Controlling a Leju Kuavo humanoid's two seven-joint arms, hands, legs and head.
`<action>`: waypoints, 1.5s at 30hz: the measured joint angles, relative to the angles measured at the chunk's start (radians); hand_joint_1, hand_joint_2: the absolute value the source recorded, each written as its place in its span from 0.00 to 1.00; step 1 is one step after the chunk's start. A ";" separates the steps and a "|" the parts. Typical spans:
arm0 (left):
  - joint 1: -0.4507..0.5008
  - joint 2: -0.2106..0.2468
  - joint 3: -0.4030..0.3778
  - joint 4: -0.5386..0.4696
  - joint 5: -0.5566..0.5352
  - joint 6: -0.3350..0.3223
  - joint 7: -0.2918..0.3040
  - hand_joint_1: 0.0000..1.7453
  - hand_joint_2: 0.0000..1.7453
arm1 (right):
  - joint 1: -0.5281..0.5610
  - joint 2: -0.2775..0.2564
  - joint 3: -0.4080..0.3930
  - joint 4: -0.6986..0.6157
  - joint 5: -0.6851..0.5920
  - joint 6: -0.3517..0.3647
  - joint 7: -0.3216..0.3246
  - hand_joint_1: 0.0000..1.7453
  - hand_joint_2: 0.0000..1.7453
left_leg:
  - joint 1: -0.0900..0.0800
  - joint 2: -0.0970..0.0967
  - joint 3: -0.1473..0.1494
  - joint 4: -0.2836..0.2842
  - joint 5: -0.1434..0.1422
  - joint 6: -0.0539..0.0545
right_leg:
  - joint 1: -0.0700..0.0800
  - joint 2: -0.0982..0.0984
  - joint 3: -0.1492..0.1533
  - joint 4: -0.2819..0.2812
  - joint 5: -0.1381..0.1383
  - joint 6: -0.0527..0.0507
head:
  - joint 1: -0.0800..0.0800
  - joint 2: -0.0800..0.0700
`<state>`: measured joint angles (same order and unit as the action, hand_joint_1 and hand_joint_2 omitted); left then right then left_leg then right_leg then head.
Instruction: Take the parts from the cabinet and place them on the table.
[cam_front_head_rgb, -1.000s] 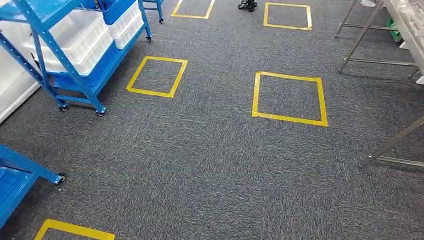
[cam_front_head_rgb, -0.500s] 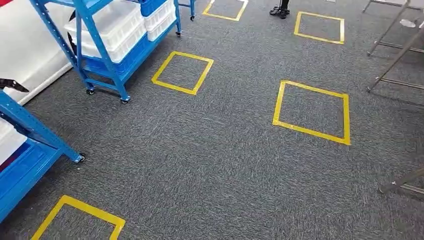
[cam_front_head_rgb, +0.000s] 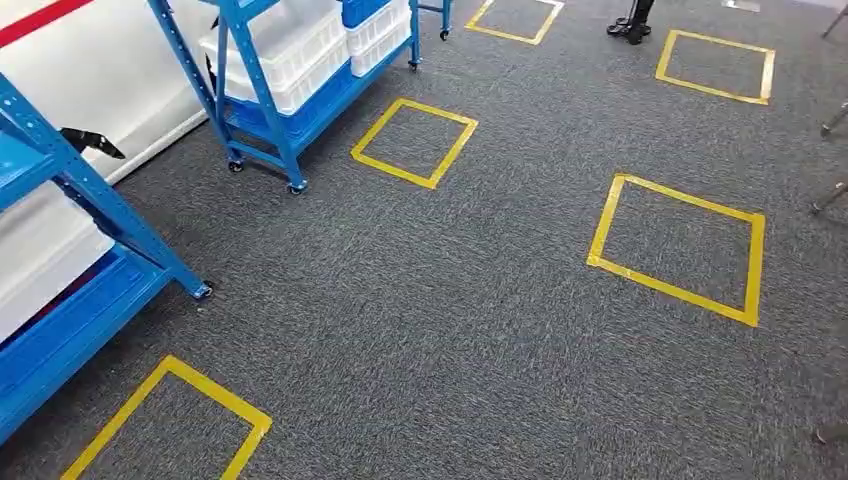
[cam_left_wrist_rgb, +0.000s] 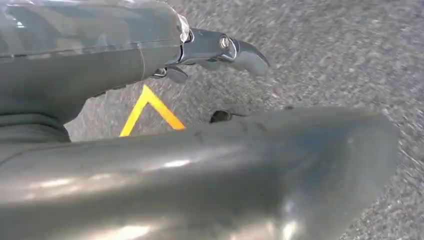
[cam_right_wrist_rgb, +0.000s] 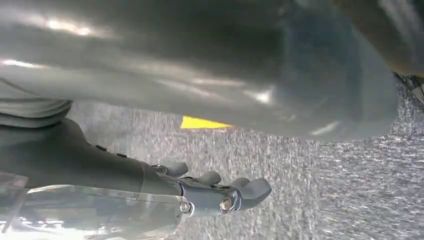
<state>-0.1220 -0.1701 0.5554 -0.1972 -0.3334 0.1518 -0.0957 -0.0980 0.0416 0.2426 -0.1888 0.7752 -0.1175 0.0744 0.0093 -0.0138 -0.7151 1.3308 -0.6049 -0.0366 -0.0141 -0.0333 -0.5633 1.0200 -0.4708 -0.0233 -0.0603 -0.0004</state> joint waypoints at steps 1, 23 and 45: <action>0.001 0.000 0.002 0.000 0.008 0.000 0.000 0.00 0.00 | -0.001 0.000 0.000 0.000 0.002 0.002 0.000 0.00 0.00 | 0.001 0.003 0.012 -0.026 0.025 -0.001 | 0.000 -0.010 0.001 0.000 -0.001 0.001 | 0.000 0.000; -0.026 -0.023 0.235 0.000 0.269 -0.102 0.051 0.00 0.00 | -0.026 -0.006 0.000 -0.001 0.033 0.016 0.021 0.00 0.00 | -0.006 -0.086 0.149 -0.324 0.155 0.027 | -0.001 0.084 -0.012 0.014 0.005 0.032 | 0.000 0.000; -0.006 -0.024 0.246 0.000 0.241 -0.091 0.034 0.00 0.00 | -0.016 0.007 0.009 -0.002 0.101 0.029 0.040 0.00 0.00 | -0.007 -0.004 0.172 -0.349 0.164 0.064 | 0.000 0.028 -0.120 0.285 -0.153 0.049 | 0.000 0.000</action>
<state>-0.1279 -0.1946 0.8011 -0.1972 -0.0920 0.0610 -0.0621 -0.1140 0.0488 0.2514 -0.1904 0.8762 -0.0885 0.1144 0.0022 -0.0175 -0.5433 0.9817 -0.4411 0.0273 -0.0139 -0.0054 -0.6834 1.3049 -0.6238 0.0262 -0.0599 -0.0004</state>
